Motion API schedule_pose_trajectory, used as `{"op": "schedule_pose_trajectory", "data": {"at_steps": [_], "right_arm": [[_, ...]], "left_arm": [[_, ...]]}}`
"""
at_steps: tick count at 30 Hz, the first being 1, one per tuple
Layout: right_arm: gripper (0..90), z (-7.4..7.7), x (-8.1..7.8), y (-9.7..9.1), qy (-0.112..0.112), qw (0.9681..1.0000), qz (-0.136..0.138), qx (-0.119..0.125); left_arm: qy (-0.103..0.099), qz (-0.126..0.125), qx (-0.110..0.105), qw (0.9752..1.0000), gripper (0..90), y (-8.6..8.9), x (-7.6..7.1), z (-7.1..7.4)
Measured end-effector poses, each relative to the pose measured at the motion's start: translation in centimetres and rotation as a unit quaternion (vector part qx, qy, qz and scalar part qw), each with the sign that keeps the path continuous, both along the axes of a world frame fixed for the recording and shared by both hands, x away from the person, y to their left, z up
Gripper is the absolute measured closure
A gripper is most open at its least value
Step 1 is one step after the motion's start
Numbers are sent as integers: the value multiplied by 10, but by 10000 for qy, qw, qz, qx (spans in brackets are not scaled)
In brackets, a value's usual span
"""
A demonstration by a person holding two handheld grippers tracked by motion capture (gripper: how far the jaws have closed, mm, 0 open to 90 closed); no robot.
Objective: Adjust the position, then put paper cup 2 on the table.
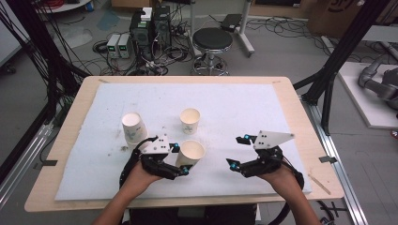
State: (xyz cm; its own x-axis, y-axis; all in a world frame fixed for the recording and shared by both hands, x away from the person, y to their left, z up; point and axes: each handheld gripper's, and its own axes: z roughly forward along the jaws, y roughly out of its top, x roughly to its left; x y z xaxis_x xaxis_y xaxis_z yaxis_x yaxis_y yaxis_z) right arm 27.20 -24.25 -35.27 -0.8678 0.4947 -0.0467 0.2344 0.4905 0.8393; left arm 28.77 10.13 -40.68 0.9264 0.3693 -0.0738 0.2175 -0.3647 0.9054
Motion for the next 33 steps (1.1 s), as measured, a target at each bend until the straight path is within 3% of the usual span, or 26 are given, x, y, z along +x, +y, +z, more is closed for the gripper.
{"op": "schedule_pose_trajectory", "data": {"at_steps": [5, 10, 18, 25, 33], "right_arm": [[216, -15, -4, -21, -127, 9986, -497, 138], [216, -28, -7, -34, -141, 9967, -794, 132], [216, -39, -11, -41, -248, 9932, -1071, 384], [216, -40, -12, -48, -297, 9909, -1233, 442], [216, -40, -16, -54, -364, 9892, -1338, 483]], "left_arm": [[-151, 169, -310, 9993, 315, 7, -1, 3], [-241, 289, -517, 9980, 311, 11, -3, 4], [-357, 443, -702, 9959, 307, 15, -1, 7], [-387, 540, -808, 9945, 305, 18, -1, 9], [-412, 484, -863, 9942, 302, 7, 10, 18]]}}
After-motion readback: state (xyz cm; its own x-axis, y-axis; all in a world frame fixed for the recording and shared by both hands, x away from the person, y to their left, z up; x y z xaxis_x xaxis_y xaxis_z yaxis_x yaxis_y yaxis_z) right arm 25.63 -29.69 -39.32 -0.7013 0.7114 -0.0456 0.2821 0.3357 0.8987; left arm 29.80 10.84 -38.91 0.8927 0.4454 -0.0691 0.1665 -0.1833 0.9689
